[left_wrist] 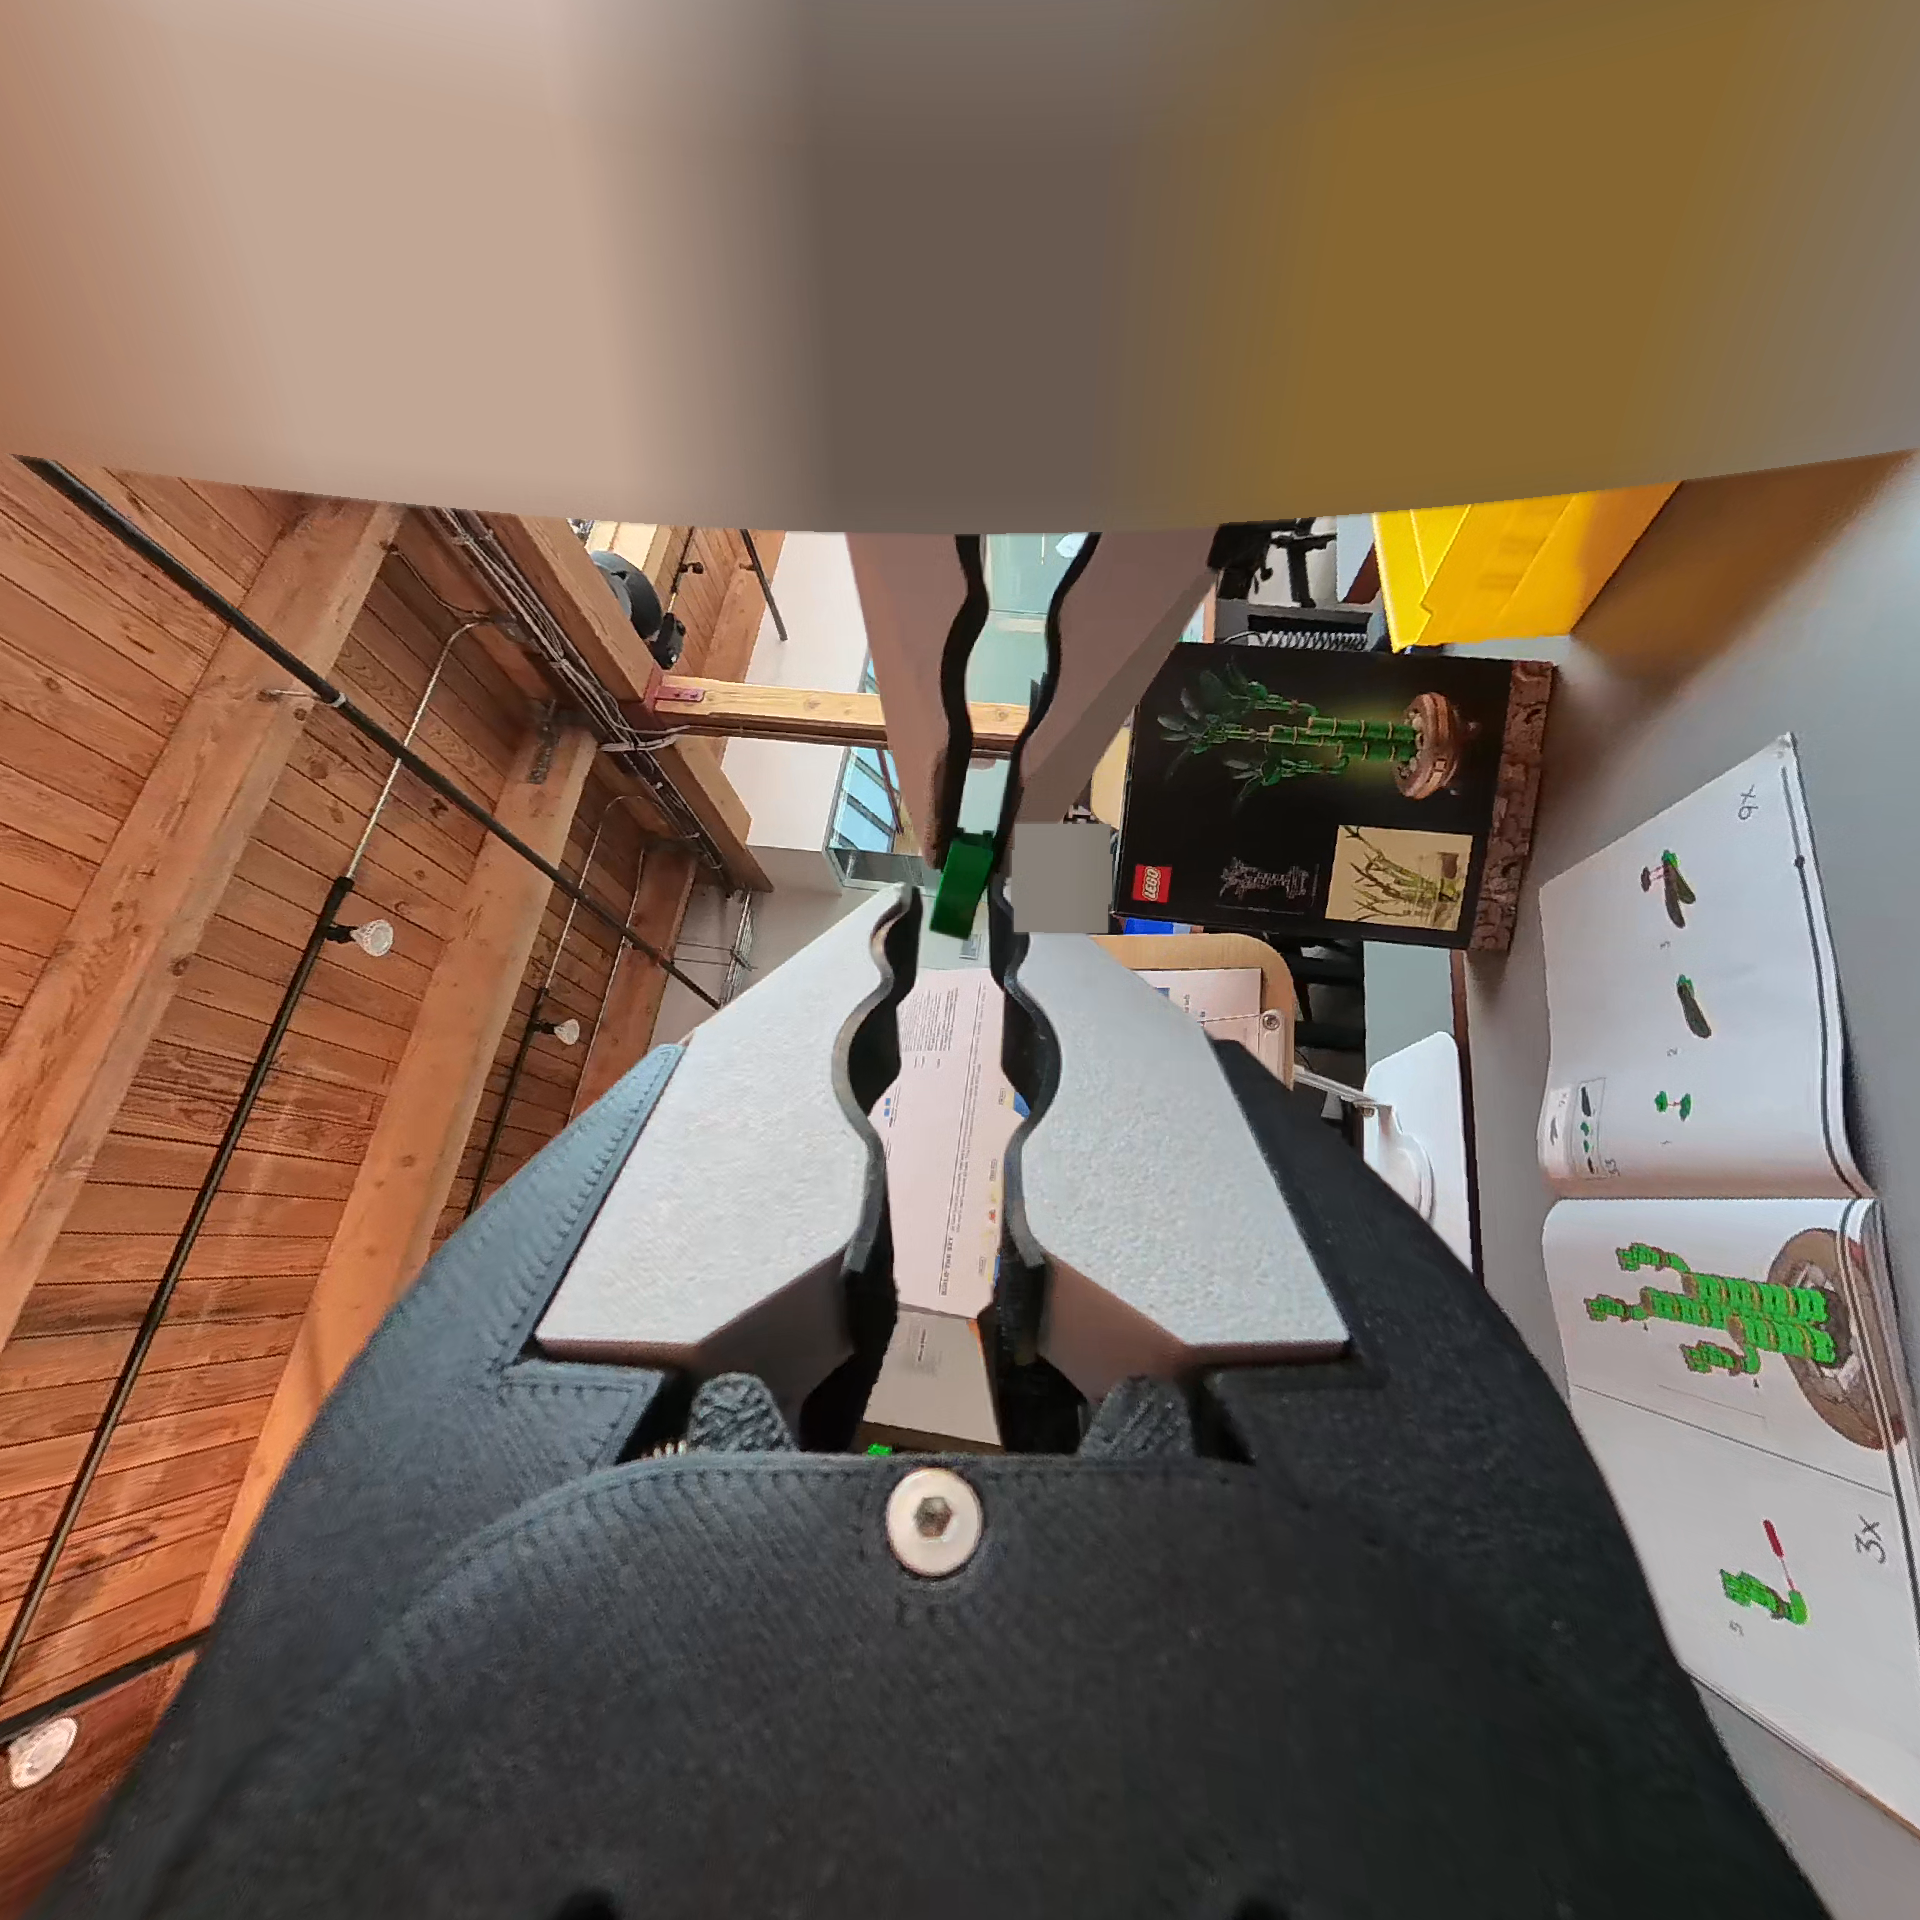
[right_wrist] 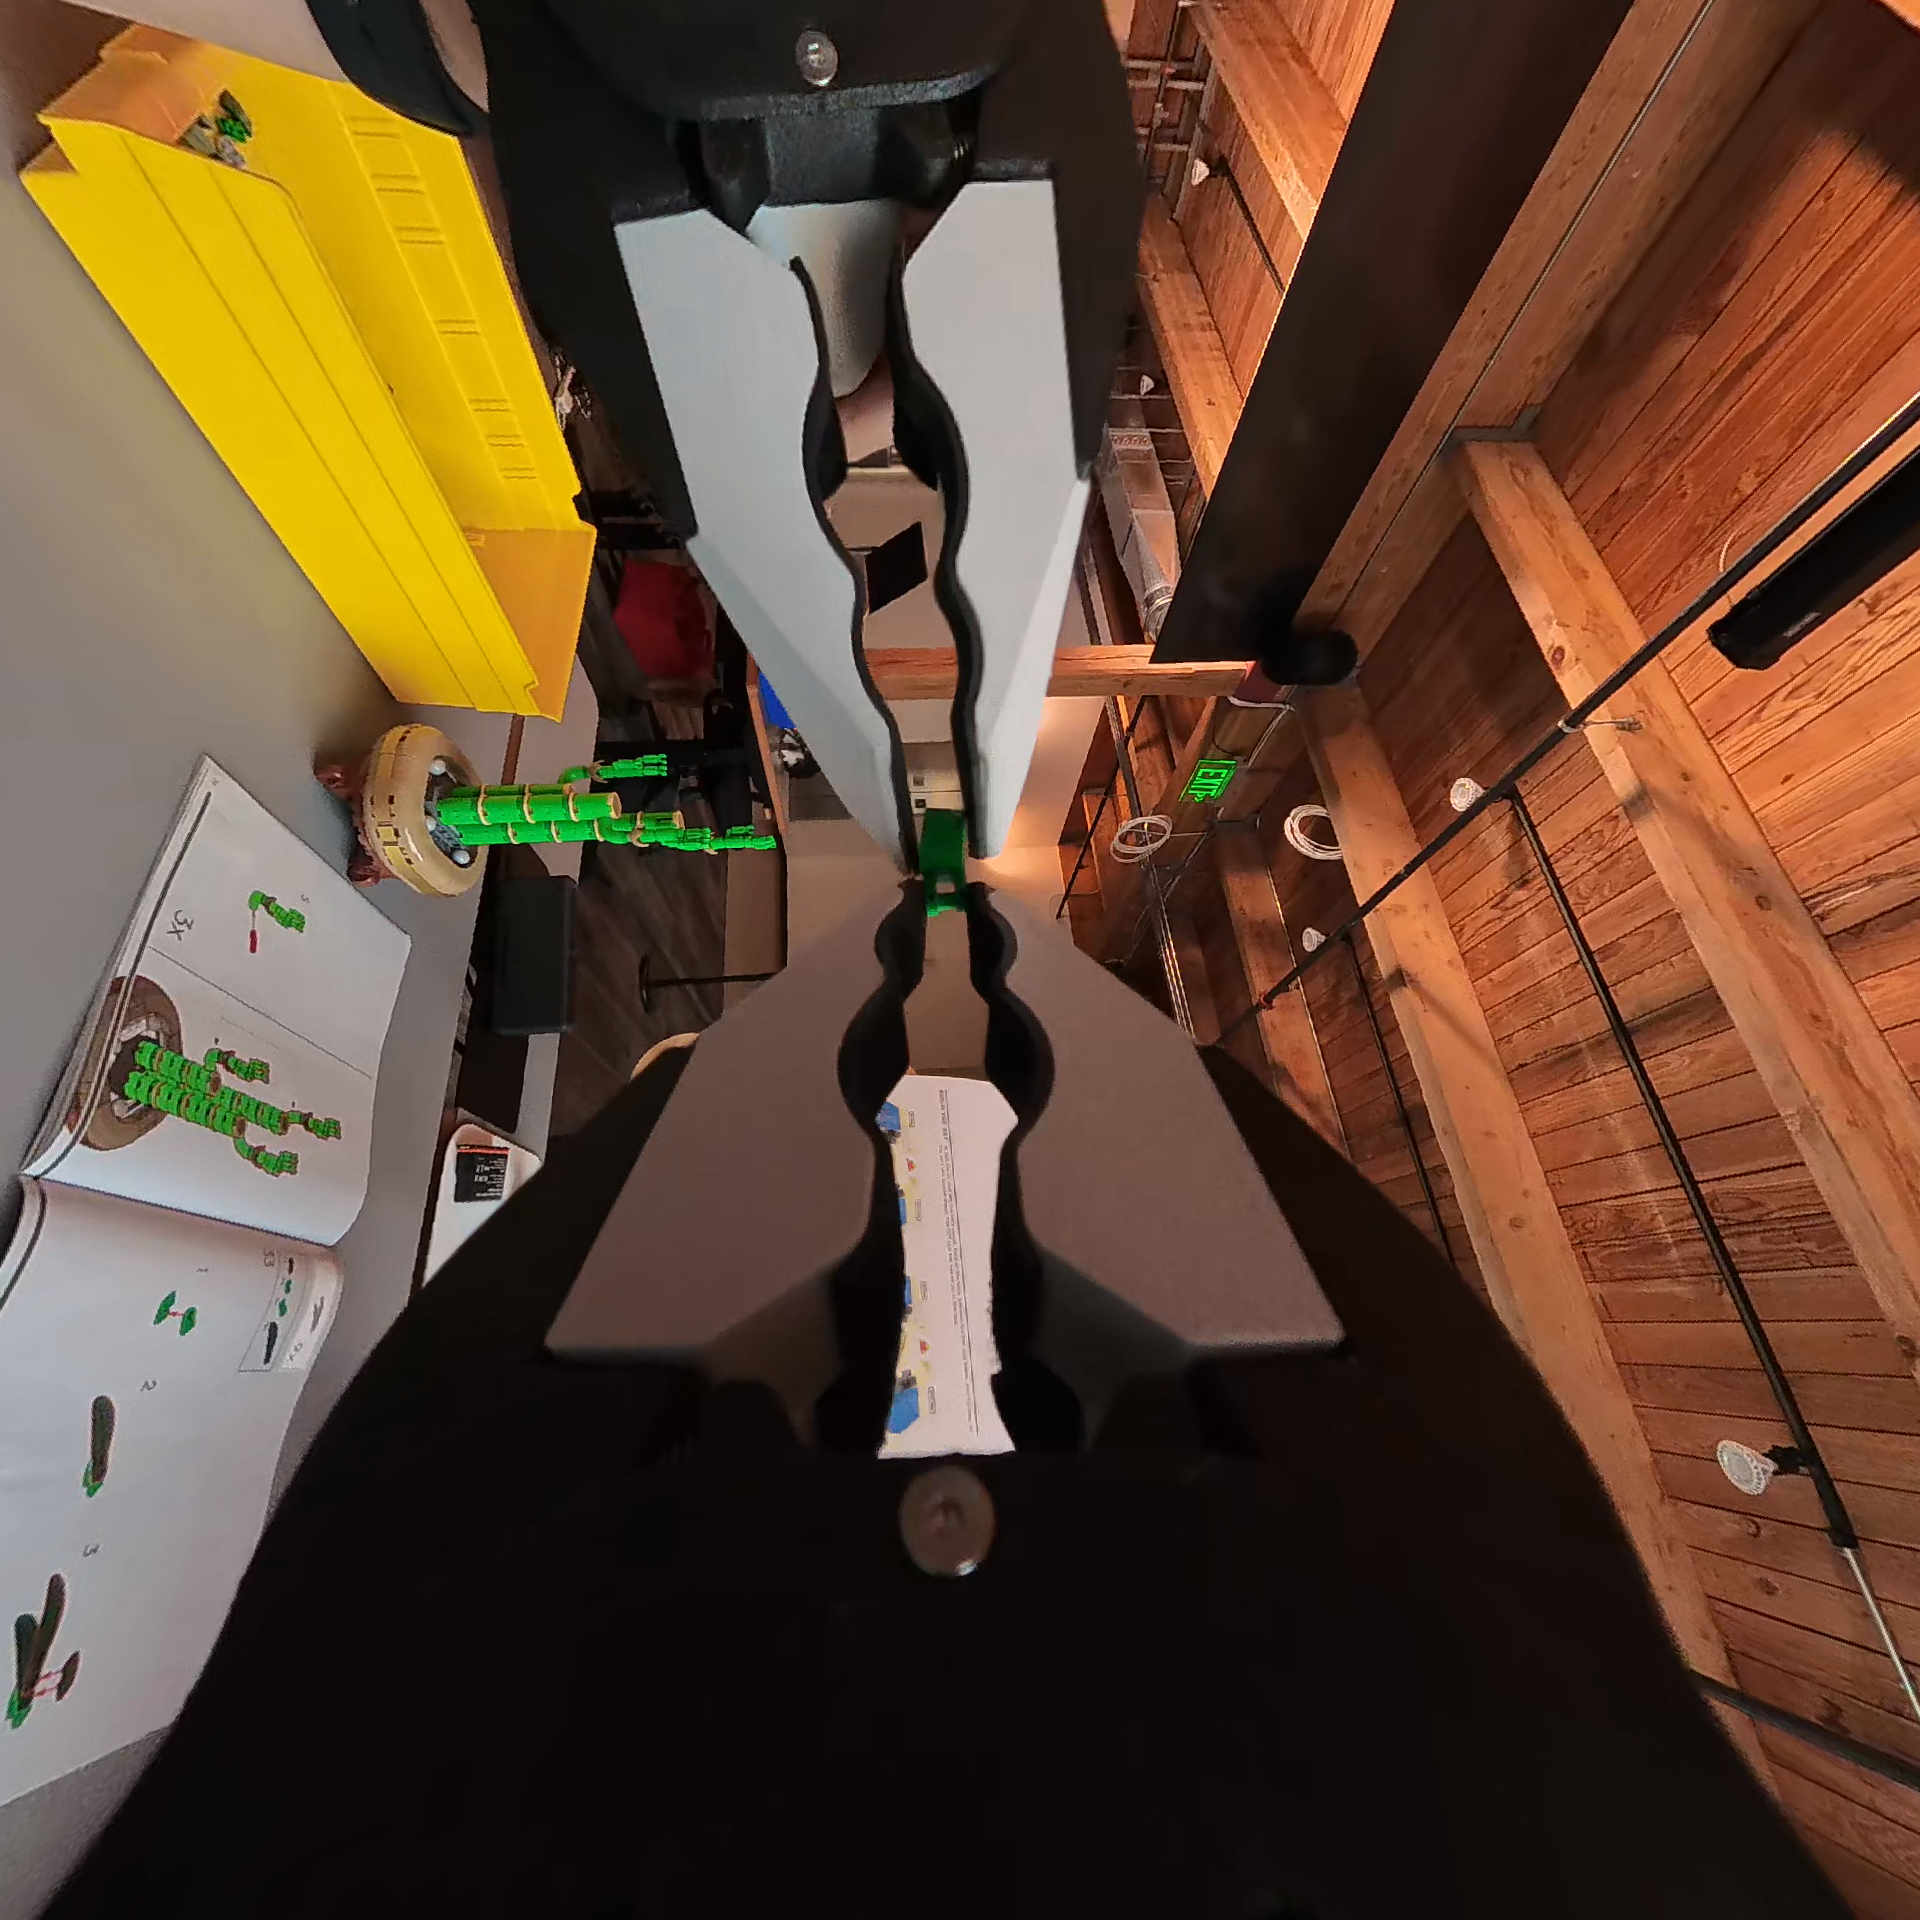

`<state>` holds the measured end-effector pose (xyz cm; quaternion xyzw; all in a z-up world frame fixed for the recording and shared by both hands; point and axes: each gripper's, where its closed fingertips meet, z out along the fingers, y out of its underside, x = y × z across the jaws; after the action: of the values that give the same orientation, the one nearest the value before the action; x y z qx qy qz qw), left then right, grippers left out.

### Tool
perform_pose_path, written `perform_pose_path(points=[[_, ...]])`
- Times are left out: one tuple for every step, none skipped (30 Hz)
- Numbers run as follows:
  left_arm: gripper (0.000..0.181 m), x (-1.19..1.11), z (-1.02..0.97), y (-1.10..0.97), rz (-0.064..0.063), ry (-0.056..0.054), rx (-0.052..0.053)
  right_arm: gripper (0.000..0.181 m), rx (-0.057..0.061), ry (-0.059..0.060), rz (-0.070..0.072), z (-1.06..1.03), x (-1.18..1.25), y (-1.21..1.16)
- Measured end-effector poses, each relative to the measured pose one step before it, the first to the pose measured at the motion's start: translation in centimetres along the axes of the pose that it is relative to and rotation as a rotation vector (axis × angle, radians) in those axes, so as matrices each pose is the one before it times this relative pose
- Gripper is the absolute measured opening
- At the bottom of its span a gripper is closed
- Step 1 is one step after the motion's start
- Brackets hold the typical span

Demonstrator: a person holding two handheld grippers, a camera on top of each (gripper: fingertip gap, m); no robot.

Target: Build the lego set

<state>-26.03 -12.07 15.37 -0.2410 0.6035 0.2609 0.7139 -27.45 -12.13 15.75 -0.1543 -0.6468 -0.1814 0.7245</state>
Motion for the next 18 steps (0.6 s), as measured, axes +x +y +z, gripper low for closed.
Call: perform_pose_path(points=[[0.009, 0.053, 0.016, -0.048, 0.0070, -0.0001, 0.0012, 0.006, -0.0051, 0.0008, -0.0052, -0.005, 0.015, -0.015], [0.009, -0.015, 0.000, -0.024, 0.0077, -0.0038, -0.0001, 0.006, -0.0029, 0.0009, -0.0030, -0.014, 0.024, -0.031], [0.009, -0.025, -0.008, -0.015, 0.0031, -0.0022, 0.0006, 0.006, -0.0027, 0.0010, 0.0007, -0.008, 0.038, -0.011], [0.009, -0.045, -0.010, -0.006, -0.0001, -0.0024, 0.0004, 0.006, -0.0025, 0.0031, 0.0009, 0.002, 0.066, -0.019], [0.009, -0.074, 0.011, 0.011, 0.0011, -0.0048, 0.0007, 0.006, -0.0029, 0.0054, -0.0003, 0.007, 0.095, -0.018], [0.009, -0.076, 0.025, 0.016, 0.0009, -0.0060, 0.0000, 0.006, -0.0046, 0.0053, 0.0011, 0.023, 0.091, 0.014], [0.009, -0.060, 0.039, 0.052, -0.0005, -0.0045, -0.0025, 0.007, -0.0069, 0.0033, 0.0022, 0.053, 0.058, 0.066], [0.009, -0.069, 0.044, 0.074, 0.0000, -0.0044, -0.0040, 0.006, -0.0050, 0.0082, 0.0006, 0.053, 0.108, 0.044], [0.008, -0.085, 0.036, 0.071, 0.0021, -0.0065, -0.0034, 0.006, -0.0025, 0.0076, 0.0001, 0.071, 0.072, 0.016], [0.008, -0.050, 0.012, 0.079, 0.0017, -0.0032, -0.0030, 0.007, -0.0026, 0.0015, 0.0049, 0.076, 0.012, 0.032], [0.008, -0.011, 0.014, 0.083, -0.0023, 0.0005, -0.0028, 0.007, -0.0013, 0.0014, 0.0084, 0.066, 0.030, 0.028], [0.008, -0.048, 0.009, 0.062, -0.0062, -0.0003, -0.0020, 0.007, 0.0005, 0.0060, 0.0073, 0.060, 0.074, -0.001], [0.007, -0.081, 0.008, 0.063, -0.0069, -0.0014, -0.0016, 0.007, -0.0003, 0.0044, 0.0045, 0.060, 0.050, 0.006], [0.007, -0.030, 0.007, 0.065, -0.0048, 0.0002, -0.0027, 0.007, -0.0016, 0.0032, 0.0034, 0.078, 0.017, 0.018], [0.009, -0.040, -0.002, 0.072, -0.0036, -0.0004, -0.0027, 0.007, -0.0010, 0.0059, 0.0037, 0.064, 0.054, -0.003], [0.008, -0.062, -0.004, 0.072, -0.0058, -0.0007, -0.0018, 0.007, -0.0006, 0.0048, 0.0028, 0.068, 0.045, 0.014], [0.008, -0.040, 0.007, 0.068, -0.0083, 0.0015, -0.0022, 0.007, -0.0002, 0.0043, 0.0044, 0.065, 0.038, 0.012], [0.008, -0.049, 0.006, 0.063, -0.0093, 0.0012, -0.0015, 0.007, 0.0016, 0.0050, 0.0041, 0.058, 0.043, -0.003]])
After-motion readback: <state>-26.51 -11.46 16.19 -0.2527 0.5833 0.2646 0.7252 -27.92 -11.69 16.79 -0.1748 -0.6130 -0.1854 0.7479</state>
